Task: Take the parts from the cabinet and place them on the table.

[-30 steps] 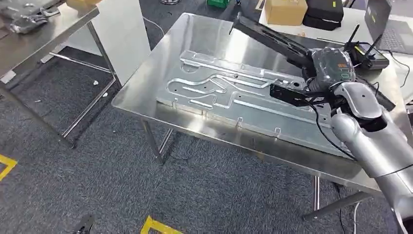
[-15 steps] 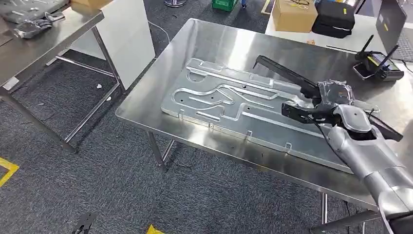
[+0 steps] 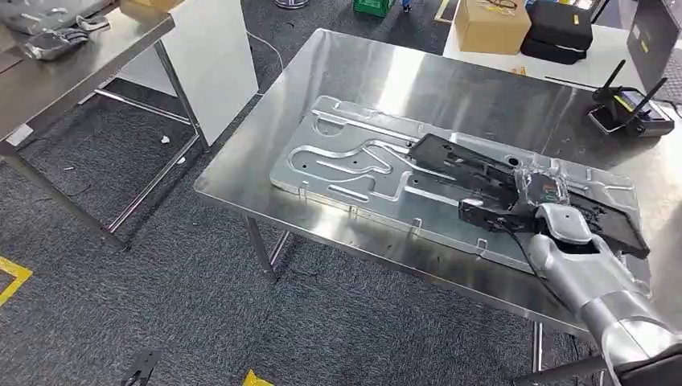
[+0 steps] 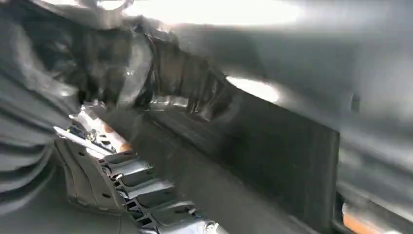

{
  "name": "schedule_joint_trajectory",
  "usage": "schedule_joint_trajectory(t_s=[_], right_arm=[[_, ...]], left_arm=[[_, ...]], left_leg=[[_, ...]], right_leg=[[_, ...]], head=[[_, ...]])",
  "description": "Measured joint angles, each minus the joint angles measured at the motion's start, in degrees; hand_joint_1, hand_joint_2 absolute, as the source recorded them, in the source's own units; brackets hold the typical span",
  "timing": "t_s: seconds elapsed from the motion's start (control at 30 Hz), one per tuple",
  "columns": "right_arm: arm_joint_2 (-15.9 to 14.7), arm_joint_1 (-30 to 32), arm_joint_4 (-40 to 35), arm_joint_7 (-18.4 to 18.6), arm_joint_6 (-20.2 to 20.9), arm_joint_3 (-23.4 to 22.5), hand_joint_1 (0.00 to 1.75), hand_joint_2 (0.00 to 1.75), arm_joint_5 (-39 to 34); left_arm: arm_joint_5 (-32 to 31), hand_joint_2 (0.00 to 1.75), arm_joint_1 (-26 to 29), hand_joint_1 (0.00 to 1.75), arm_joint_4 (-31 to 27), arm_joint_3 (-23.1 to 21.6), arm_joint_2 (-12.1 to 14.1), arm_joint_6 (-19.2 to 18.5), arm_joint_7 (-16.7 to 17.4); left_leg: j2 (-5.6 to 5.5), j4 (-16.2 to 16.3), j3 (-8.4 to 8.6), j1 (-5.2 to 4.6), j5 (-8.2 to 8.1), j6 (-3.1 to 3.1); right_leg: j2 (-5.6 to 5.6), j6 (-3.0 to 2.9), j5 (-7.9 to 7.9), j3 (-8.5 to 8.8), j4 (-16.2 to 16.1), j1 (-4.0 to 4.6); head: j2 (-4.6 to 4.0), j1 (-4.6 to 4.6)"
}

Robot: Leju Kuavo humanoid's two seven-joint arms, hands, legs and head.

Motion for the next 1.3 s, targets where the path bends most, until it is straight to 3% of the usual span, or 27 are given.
schedule_joint_trajectory(t_s=[0.03, 0.23, 0.57, 0.7, 0.87, 0.93, 0.97, 1.0, 1.03, 1.1, 1.13, 1.17, 1.2, 1.23, 1.3], right_arm=[[0.2, 0.3, 0.4, 0.0, -0.2, 0.0, 0.0, 0.0, 0.1], [1.3, 0.7, 1.8, -0.3, -1.6, 0.0, 0.0, 0.0, 0.7], [3.0, 0.0, -0.9, -1.5, -4.7, 0.0, 0.0, 0.0, 2.0], [3.8, 0.0, -5.6, -1.9, -6.3, 0.0, 0.0, 0.0, 3.7], [4.2, 1.2, -17.3, -0.6, -3.5, 0.0, 0.0, 0.0, 4.4], [4.1, 1.9, -21.4, -0.1, -3.3, 0.0, 0.0, 0.0, 4.5], [4.1, 2.1, -22.6, 0.0, -3.2, 0.0, 0.0, 0.0, 4.6], [4.0, 2.6, -24.5, 0.1, -3.0, 0.0, 0.0, 0.0, 4.7], [3.7, 3.1, -26.4, 0.2, -2.7, 0.0, 0.0, 0.0, 4.7], [2.7, 5.0, -30.2, 0.6, -2.5, 0.0, 0.0, 0.0, 4.6], [2.2, 6.1, -32.5, 0.8, -2.6, 0.0, 0.0, 0.0, 4.5], [1.8, 7.5, -34.0, 1.1, -2.8, 0.0, 0.0, 0.0, 4.4], [1.3, 8.8, -35.3, 1.3, -3.2, 0.0, 0.0, 0.0, 4.4], [0.6, 10.2, -37.0, 1.7, -3.8, 0.0, 0.0, 0.0, 4.4], [-0.8, 12.9, -40.4, 2.3, -5.5, -0.1, 0.0, 0.0, 4.5]], left_arm=[[0.0, 0.0, 0.0, 0.0, 0.0, 0.0, 0.0, 0.2, 0.1], [1.2, 0.0, 0.0, 0.0, 0.0, 0.3, 0.0, 1.0, 2.2], [2.3, 0.0, 0.0, 0.0, 0.0, 1.6, -0.4, 1.2, 2.7], [2.3, 0.0, 0.0, 0.0, 0.0, 1.8, -0.5, 1.2, 3.1], [2.2, 0.0, 0.0, 0.0, 0.0, 2.4, -0.5, 2.0, 3.2], [1.7, 0.0, 0.0, 0.0, 0.0, 2.6, -0.6, 3.0, 3.4], [1.7, 0.0, 0.0, 0.0, 0.0, 2.6, -0.9, 3.4, 3.4], [1.5, 0.0, -0.1, 0.0, -0.1, 2.6, -1.2, 3.8, 3.5], [1.2, 0.0, -0.1, 0.0, -0.2, 2.6, -1.2, 4.4, 3.6], [0.9, 0.0, 0.1, 0.0, -0.2, 2.6, -1.6, 5.2, 3.8], [0.5, 0.0, 0.2, 0.0, -0.2, 2.6, -1.7, 5.8, 4.1], [0.5, 0.0, 0.2, 0.0, -0.2, 2.6, -1.8, 6.1, 4.1], [0.4, 0.0, 0.2, 0.0, -0.2, 2.6, -1.9, 6.3, 4.2], [0.3, 0.0, 0.2, 0.0, -0.2, 2.6, -2.0, 6.5, 4.2], [0.3, 0.0, 0.3, 0.0, -0.2, 2.6, -2.3, 6.9, 4.4]], left_leg=[[0.02, 0.0, 0.02, 0.0, 0.0, 0.0], [0.07, 0.0, 0.1, 0.15, -0.04, -0.05], [0.15, 0.0, 0.22, 0.26, -0.03, -0.11], [0.15, 0.0, 0.21, 0.04, -0.05, -0.09], [0.16, 0.1, 0.21, -0.13, -0.12, 0.03], [0.16, 0.2, 0.32, -0.29, 0.18, 0.27], [0.2, -0.8, 0.62, 0.34, 0.74, 0.58], [0.48, -1.4, 0.98, 0.6, 1.16, 0.7], [0.47, -1.8, 1.07, 0.6, 1.44, 0.93], [0.46, -1.7, 0.96, 0.63, 1.54, 1.09], [0.48, -1.7, 0.93, 0.65, 1.54, 1.08], [0.49, -1.7, 0.86, 0.73, 1.54, 1.06], [0.48, -1.5, 0.78, 0.85, 1.56, 0.99], [0.46, -1.3, 0.68, 0.98, 1.53, 0.91], [0.42, -0.7, 0.44, 1.25, 1.25, 0.3]], right_leg=[[0.01, 0.02, -0.01, -0.01, 0.0, 0.0], [0.01, 0.06, -0.05, -0.01, 0.1, 0.0], [0.08, 0.02, -0.07, 0.0, 0.3, 0.03], [0.09, 0.04, -0.06, 0.01, 0.3, -0.07], [0.09, 0.16, -0.05, 0.01, 0.2, -0.23], [0.13, 0.55, 0.28, 0.14, 0.1, -0.41], [0.26, 0.75, 0.38, 0.2, 0.1, 0.1], [0.41, 0.87, -0.71, 0.07, 0.6, -0.19], [0.27, 1.36, -2.85, -0.64, 2.7, -0.25], [0.24, 2.01, -8.0, -3.79, 11.5, -0.99], [0.19, 2.28, -9.5, -5.01, 14.9, -1.24], [0.08, 2.53, -9.71, -5.38, 16.7, -1.57], [-0.04, 2.76, -8.67, -4.43, 15.6, -1.83], [-0.15, 2.95, -6.77, -2.22, 12.3, -2.12], [-0.4, 3.17, -3.41, 4.12, 1.8, -2.5]], head=[[0.0, 0.0], [0.0, 0.0], [0.0, 0.0], [0.0, 0.0], [0.0, 0.0], [0.0, -0.02], [0.0, -0.07], [0.0, -0.09], [0.0, 0.19], [0.0, 0.26], [0.0, 0.29], [0.0, 0.26], [0.0, 0.26], [0.0, 0.26], [0.0, 0.28]])
